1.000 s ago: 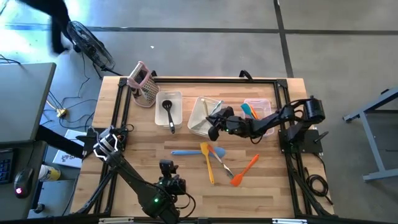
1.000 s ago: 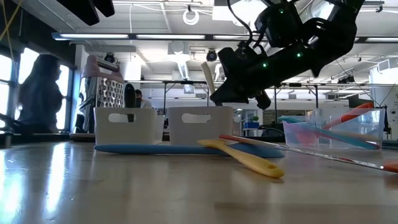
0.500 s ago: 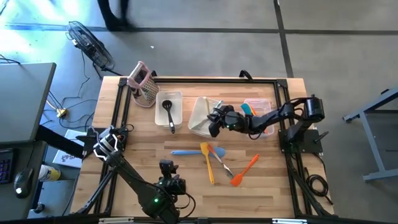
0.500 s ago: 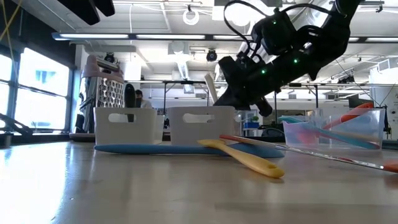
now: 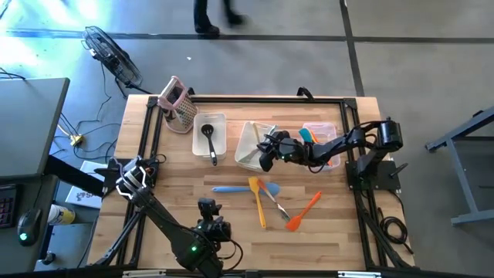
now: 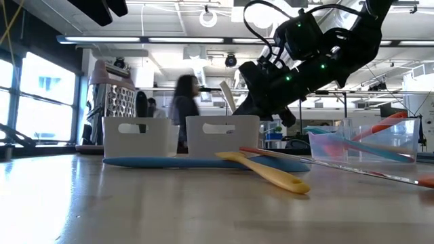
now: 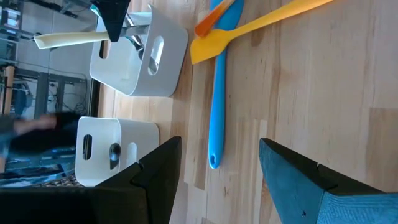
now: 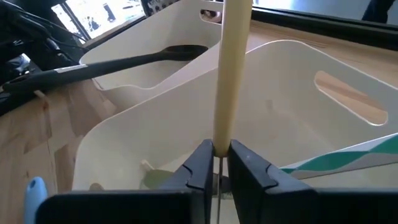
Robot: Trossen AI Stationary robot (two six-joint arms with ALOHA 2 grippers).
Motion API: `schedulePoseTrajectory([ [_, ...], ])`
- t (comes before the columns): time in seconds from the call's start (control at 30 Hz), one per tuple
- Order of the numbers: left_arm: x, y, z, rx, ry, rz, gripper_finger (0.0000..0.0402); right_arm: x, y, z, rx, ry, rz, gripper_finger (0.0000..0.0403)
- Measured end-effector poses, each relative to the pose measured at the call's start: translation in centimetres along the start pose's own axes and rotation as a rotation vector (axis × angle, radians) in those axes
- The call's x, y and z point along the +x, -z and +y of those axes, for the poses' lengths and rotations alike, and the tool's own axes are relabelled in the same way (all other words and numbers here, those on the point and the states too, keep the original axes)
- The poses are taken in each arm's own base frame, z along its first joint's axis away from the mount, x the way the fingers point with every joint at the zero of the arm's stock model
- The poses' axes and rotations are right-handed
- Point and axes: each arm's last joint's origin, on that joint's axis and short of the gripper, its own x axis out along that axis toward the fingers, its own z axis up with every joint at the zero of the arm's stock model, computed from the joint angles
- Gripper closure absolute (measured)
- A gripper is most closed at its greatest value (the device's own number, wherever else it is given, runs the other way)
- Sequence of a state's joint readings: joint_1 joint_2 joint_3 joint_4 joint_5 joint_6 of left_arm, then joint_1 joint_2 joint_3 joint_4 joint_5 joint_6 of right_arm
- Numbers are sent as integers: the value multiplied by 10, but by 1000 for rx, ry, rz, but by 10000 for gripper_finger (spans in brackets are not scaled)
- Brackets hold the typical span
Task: Pick & Place Kitchen Items
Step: Put the yellow table knife into the right white bin, then put the orange spatula into the transparent bin
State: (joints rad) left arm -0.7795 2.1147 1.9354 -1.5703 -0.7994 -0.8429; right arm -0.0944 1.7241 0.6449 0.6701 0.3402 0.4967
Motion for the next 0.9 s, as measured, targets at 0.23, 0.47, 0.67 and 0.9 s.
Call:
schedulePoseTrajectory([
  [0.23,0,0,0,-1,1,0,193,0,0,0,-2,1,0,308],
  [0.47,0,0,0,-3,2,-1,193,0,-1,1,10,-7,-14,233],
  [0.67,0,0,0,-13,2,0,193,-4,-19,14,49,-135,-188,196],
  [0.9,0,0,0,-32,10,11,193,-26,-37,48,-158,-560,-436,192],
])
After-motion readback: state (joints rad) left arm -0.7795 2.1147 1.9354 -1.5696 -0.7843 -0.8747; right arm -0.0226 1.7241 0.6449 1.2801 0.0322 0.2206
